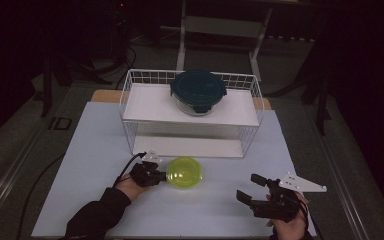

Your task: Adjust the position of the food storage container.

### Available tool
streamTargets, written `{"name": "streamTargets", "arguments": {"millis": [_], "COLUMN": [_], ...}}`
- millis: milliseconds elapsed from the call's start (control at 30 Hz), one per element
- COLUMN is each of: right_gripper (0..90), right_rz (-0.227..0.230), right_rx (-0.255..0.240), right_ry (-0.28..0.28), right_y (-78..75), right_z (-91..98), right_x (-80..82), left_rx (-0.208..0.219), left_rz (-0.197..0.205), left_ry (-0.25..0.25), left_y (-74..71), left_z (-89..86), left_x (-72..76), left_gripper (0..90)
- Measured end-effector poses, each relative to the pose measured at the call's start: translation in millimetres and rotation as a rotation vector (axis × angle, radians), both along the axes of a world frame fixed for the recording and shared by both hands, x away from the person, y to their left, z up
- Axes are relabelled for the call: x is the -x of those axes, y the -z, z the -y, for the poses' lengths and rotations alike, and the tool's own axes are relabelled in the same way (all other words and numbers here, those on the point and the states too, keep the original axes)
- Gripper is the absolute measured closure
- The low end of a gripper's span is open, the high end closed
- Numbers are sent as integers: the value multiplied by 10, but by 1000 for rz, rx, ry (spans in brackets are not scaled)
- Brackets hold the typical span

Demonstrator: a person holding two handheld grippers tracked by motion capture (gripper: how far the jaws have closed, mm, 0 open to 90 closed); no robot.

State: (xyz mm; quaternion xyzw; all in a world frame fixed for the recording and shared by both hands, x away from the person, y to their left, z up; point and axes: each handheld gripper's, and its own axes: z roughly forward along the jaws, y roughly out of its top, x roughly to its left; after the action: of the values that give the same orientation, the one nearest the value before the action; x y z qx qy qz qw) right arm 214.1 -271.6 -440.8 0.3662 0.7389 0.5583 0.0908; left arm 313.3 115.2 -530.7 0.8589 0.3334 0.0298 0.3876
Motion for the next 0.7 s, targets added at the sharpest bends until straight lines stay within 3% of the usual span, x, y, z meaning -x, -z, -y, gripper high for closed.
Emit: {"name": "streamTargets", "arguments": {"millis": [400,600,700], "right_gripper": [144,144,144], "right_rz": [-1,-2,0], "right_rx": [7,7,9], "right_ry": [-3,-4,-6], "right_y": [18,22,26], "right_z": [-14,-16,-26], "right_x": [-5,-5,-6], "left_rx": [4,-9,-5], "left_rz": [-5,2,-4], "left_ry": [38,52,36], "left_y": [11,-1,-29], "left_z": [198,196,133], "left_x": [-21,14,38], "left_gripper": [886,884,880]}}
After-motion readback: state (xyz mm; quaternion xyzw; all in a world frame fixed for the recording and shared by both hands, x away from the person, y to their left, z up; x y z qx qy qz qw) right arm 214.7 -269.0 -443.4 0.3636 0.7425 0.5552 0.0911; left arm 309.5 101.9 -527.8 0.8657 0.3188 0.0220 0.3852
